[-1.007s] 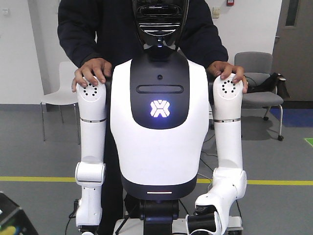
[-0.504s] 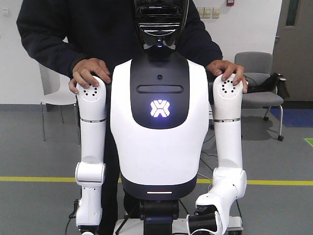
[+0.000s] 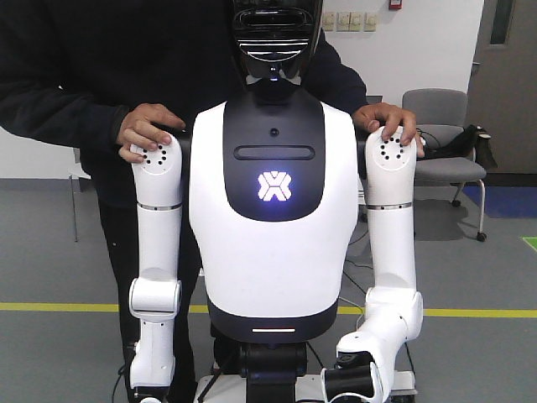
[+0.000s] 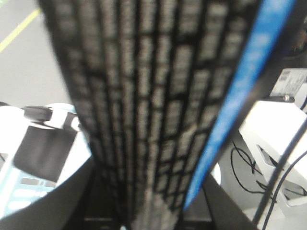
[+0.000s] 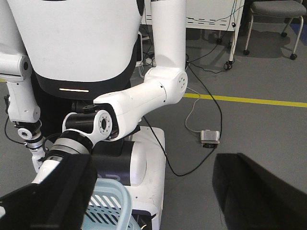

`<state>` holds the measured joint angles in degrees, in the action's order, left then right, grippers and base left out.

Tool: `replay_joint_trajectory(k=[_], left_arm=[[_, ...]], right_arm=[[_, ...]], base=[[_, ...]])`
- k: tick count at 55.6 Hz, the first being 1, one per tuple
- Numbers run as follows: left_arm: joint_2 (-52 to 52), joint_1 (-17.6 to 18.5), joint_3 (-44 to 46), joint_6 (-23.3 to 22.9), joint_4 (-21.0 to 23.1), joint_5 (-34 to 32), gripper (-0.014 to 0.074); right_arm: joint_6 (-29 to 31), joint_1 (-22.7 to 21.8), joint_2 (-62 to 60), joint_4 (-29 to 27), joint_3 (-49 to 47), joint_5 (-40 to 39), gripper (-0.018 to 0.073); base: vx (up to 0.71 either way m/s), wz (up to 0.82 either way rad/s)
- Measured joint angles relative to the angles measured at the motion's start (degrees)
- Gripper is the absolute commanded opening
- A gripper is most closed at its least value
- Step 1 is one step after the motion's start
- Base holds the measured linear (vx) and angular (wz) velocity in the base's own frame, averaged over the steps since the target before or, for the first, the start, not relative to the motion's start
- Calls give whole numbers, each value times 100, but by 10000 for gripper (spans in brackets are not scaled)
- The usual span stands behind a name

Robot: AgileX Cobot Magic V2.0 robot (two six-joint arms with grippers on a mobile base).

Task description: Pick snacks and fruit into basket

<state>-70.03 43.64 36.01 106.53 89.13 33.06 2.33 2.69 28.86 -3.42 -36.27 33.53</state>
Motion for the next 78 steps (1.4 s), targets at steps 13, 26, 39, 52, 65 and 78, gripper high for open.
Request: replay_joint_trajectory(k=[13, 26, 39, 52, 65, 78], left_arm=[[-513, 337, 308, 17, 47, -221, 243], [-751, 514, 363, 22, 74, -374, 368], [-776, 588, 363, 22, 92, -438, 455], [-849, 588, 363, 148, 128, -467, 480], [-849, 588, 363, 489, 712, -481, 480], [-841, 588, 435, 706, 814, -855, 480]], right_arm=[[0, 0, 0, 0, 0, 32, 564], [0, 0, 0, 0, 0, 104, 564], [0, 0, 0, 0, 0, 141, 564], [0, 0, 0, 0, 0, 147, 564], [0, 0, 0, 0, 0, 190, 564], [0, 0, 0, 0, 0, 191, 564]], base=[[0, 0], [0, 0], [0, 0], [0, 0], [0, 0], [0, 0]])
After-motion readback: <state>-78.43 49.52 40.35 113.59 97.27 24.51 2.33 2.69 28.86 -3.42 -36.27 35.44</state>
